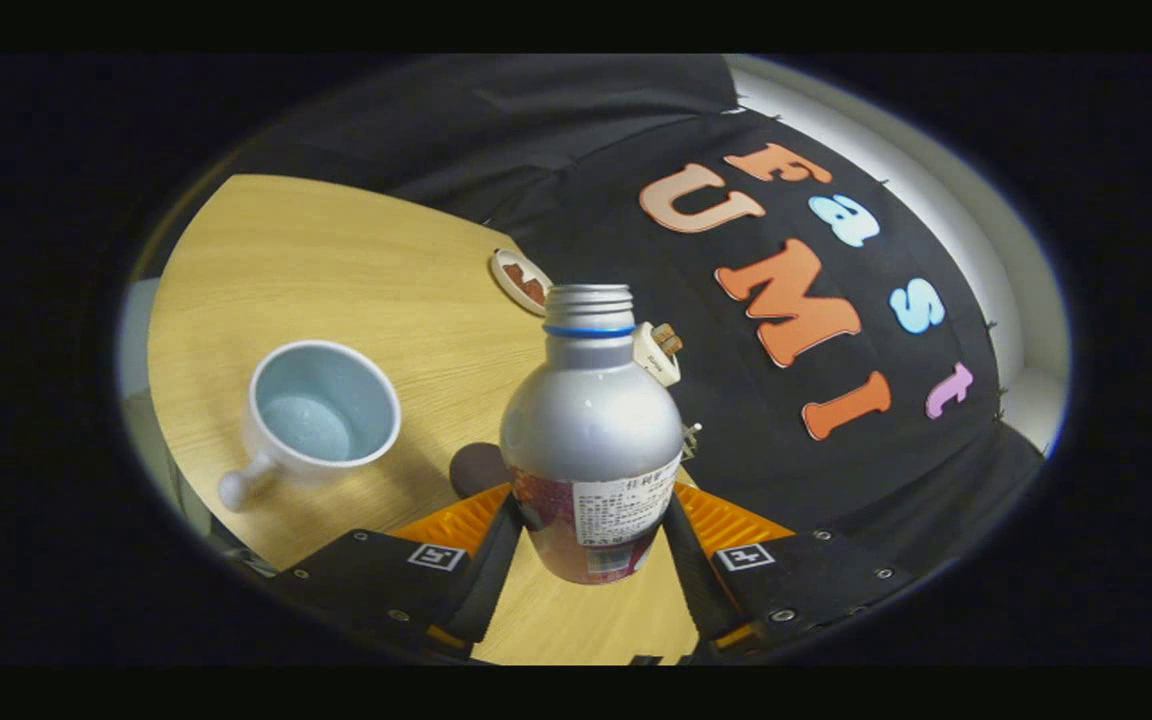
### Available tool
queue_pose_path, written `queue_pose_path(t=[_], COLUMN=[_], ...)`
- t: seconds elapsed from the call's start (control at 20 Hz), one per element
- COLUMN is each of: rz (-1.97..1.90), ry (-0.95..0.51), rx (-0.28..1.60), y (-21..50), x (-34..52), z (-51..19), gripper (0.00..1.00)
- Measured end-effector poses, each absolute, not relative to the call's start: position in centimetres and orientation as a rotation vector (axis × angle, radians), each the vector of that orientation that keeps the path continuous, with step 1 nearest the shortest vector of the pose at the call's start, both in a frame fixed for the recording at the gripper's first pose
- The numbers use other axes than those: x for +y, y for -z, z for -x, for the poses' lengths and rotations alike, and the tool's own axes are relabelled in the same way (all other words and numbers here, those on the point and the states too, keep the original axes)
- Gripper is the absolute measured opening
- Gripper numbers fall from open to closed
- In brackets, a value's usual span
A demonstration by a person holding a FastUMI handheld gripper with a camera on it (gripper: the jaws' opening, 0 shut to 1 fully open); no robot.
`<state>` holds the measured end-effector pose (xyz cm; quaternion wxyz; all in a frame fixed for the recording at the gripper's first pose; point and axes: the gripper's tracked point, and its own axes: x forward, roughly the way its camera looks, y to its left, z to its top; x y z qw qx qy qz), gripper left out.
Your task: Take the bottle from table, then pour the juice into the cup, finally place the bottle on the coaster
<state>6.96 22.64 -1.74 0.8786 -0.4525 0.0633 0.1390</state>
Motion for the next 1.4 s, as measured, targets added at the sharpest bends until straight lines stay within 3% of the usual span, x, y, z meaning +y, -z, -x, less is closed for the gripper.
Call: queue_pose_path(t=[0.7,1.4], rz=[0.194,0.067], ry=[-0.365,-0.378], rx=[0.203,0.281], y=[4.0,9.0], x=[24.0,24.2], z=[-13.0,-16.0], gripper=[0.76,0.76])
